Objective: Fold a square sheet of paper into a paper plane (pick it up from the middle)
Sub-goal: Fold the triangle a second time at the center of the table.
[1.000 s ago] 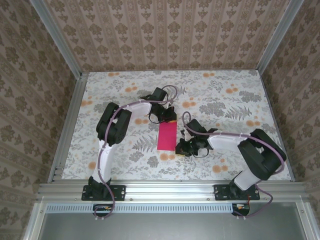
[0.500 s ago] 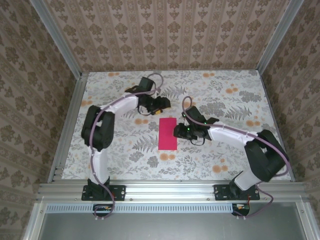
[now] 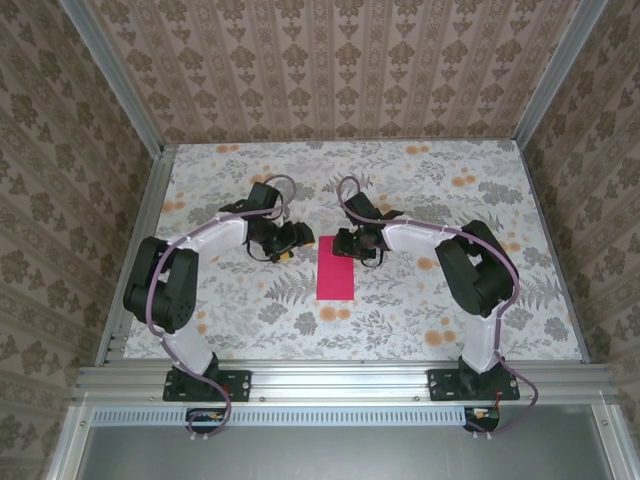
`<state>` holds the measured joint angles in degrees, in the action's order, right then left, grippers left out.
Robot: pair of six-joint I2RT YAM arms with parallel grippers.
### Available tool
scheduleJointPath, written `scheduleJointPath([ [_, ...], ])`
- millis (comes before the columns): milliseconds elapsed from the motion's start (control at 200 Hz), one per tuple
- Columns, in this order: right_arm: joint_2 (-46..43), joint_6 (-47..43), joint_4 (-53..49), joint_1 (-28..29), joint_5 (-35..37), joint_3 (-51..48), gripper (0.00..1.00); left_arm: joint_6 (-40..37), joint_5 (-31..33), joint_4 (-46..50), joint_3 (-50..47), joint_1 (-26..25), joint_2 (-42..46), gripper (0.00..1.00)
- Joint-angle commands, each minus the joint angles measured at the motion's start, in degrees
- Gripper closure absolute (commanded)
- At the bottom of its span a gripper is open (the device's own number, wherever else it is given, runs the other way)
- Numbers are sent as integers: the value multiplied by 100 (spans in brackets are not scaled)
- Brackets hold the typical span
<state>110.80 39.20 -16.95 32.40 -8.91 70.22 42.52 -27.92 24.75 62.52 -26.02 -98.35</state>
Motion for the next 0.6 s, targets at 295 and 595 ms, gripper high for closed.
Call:
scheduleJointPath([
  [295,412,464,-265,-243,126,-157,64,495,-108,208,-344,-861,333,29],
  [595,576,933,-23,-537,-424,-371,64,777,-95,245,-450,-1260,286,28],
])
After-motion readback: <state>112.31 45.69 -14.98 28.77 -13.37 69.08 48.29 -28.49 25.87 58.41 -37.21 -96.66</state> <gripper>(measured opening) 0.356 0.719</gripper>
